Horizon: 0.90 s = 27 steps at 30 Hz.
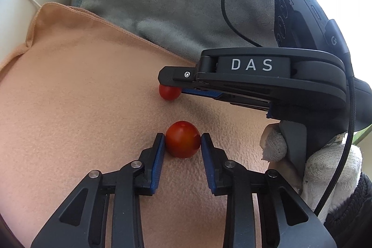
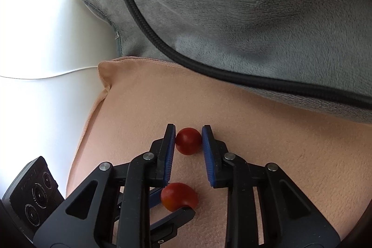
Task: Organize fruits
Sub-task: 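Close the left tool on a cherry tomato while the right tool grasps the other, then carry both cherry tomatoes onto the plate and open both tools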
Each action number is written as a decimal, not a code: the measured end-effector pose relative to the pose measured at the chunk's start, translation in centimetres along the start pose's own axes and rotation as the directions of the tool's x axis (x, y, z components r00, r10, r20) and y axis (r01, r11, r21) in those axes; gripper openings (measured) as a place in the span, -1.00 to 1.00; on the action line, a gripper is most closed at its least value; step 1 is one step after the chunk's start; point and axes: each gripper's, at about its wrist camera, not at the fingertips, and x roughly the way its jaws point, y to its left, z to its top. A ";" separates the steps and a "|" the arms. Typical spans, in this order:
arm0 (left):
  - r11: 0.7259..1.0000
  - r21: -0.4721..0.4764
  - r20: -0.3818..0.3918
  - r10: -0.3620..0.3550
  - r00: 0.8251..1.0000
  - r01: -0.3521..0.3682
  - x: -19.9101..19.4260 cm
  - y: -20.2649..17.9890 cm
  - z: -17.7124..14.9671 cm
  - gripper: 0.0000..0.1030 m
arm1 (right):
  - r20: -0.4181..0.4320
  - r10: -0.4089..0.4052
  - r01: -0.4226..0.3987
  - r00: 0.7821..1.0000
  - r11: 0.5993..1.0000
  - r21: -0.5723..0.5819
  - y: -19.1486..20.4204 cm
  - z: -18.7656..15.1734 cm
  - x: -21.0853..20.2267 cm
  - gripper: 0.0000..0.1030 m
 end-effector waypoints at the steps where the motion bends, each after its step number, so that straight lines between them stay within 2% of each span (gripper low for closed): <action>1: 1.000 0.003 0.002 0.000 1.000 0.000 -0.1 -0.2 -0.1 -0.42 | 0.003 0.002 -0.002 1.000 1.000 0.000 0.1 -0.1 -0.3 -0.53; 13: 0.999 0.043 0.045 0.001 0.999 -0.003 -2.9 -2.0 -0.7 -0.42 | 0.056 0.000 0.001 0.998 1.000 -0.025 0.8 -0.7 -3.0 -0.53; 27: 0.994 0.102 0.093 -0.056 0.994 0.047 -7.7 -5.7 -2.9 -0.42 | 0.172 0.006 -0.003 0.985 1.000 -0.017 -0.2 -4.3 -11.1 -0.53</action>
